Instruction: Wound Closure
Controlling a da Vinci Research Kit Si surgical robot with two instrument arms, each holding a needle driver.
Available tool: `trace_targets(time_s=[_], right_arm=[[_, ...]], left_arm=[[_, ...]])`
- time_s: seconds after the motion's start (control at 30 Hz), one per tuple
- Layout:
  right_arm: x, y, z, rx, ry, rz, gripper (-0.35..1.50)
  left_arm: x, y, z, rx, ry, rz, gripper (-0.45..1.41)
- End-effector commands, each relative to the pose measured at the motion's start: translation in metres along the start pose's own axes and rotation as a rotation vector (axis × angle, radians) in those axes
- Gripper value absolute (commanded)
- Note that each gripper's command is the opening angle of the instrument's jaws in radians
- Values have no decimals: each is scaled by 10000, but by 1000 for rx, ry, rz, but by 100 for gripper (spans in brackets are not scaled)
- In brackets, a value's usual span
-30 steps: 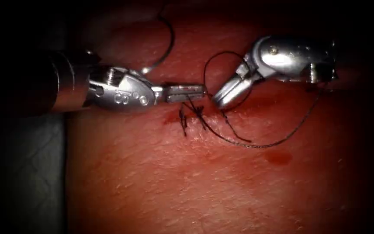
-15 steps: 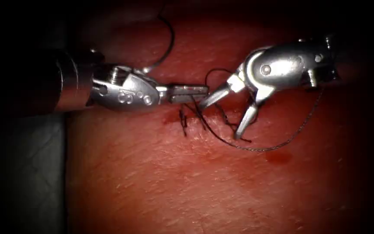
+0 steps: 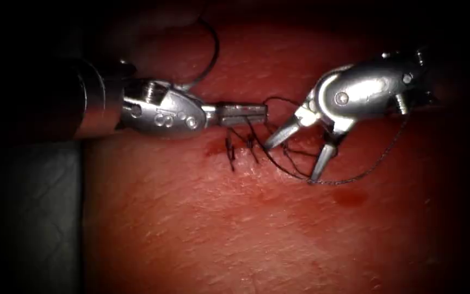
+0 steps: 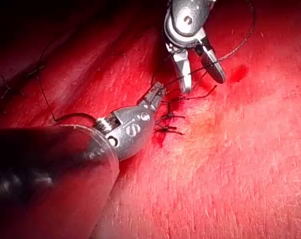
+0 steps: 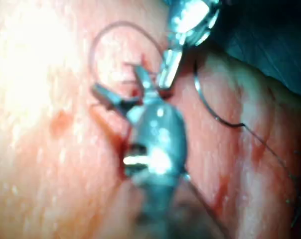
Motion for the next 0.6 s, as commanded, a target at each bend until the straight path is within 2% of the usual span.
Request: trace_targets(time_s=[0.03,0.33,0.37,0.6], right_arm=[[-1,2,10,11,-11,-1,90],[-10,-6,25,47,-68,-6,90],[-17,-9,27,60,-95,-5,86],[-28,-16,31,64,-105,-10,78]], left_arm=[[-3,2,6,0,1,-1,-45],[4,6,2,-1,2,-1,-45],[5,6,0,-2,2,-1,-45],[5,6,0,-3,2,-1,-45]])
